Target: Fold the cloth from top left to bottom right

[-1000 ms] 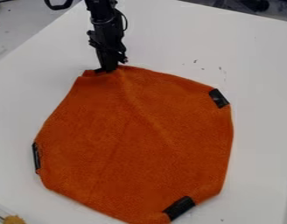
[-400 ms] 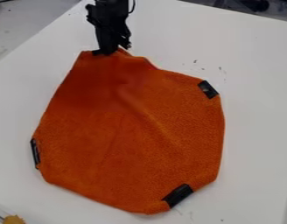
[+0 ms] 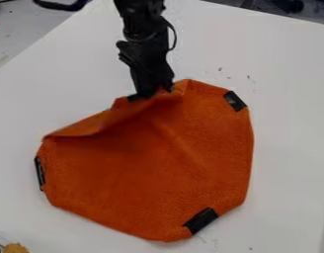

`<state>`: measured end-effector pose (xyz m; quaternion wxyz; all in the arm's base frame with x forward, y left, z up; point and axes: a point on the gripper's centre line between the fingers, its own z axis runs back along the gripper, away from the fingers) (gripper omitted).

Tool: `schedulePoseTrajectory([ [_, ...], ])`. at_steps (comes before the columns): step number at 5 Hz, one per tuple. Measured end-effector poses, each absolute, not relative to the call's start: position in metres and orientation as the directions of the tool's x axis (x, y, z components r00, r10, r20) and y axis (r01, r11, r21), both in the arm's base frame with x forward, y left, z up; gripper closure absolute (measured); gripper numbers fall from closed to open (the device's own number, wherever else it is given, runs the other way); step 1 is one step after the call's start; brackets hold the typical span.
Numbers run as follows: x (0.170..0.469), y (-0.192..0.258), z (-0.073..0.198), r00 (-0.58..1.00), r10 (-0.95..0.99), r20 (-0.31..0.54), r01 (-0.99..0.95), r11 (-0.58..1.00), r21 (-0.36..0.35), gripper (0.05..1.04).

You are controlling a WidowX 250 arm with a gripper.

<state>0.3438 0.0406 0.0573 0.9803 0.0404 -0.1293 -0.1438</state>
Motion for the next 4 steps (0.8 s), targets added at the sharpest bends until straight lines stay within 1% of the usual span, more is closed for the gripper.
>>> schedulePoseTrajectory([
  [1, 0.327, 0.016, 0.049, 0.926, -0.281, 0.253, 0.264, 0.959, 0.097, 1.022],
  [3, 0.312, -0.005, 0.039, 0.929, -0.276, 0.245, 0.271, 0.961, 0.055, 1.022],
  [4, 0.305, -0.013, 0.031, 0.935, -0.252, 0.251, 0.253, 0.967, 0.029, 1.004],
])
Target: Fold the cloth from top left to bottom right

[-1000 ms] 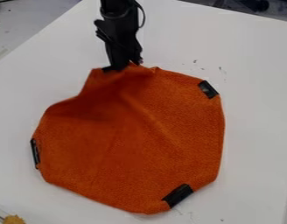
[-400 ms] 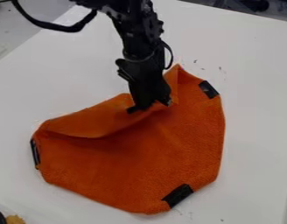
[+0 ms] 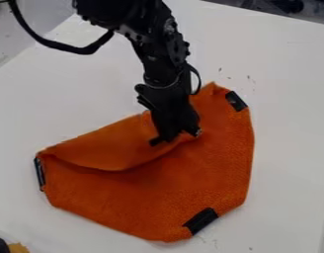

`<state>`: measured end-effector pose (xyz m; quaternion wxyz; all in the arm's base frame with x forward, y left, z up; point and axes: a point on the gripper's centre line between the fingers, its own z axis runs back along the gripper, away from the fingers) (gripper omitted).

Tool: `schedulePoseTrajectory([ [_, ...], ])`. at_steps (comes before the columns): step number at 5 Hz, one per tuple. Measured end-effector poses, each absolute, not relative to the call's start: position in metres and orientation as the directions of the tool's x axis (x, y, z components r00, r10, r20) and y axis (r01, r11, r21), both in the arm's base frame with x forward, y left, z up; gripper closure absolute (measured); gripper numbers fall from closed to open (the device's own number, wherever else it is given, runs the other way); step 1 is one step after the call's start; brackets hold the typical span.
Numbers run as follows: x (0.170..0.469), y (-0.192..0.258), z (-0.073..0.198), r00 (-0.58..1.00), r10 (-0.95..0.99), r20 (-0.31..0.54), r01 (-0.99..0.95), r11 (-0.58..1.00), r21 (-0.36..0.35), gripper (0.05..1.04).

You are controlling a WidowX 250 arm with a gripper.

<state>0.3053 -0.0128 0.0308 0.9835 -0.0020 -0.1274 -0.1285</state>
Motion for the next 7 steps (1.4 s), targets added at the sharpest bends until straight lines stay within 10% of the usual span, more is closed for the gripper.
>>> schedulePoseTrajectory([
  [4, 0.289, -0.044, 0.037, 0.964, -0.155, 0.217, 0.18, 0.978, -0.102, 0.083],
  [5, 0.278, -0.062, 0.05, 0.98, -0.106, 0.166, 0.132, 0.979, -0.153, 0.08],
  [7, 0.281, -0.056, 0.062, 0.971, -0.152, 0.184, 0.157, 0.987, -0.013, 0.083],
])
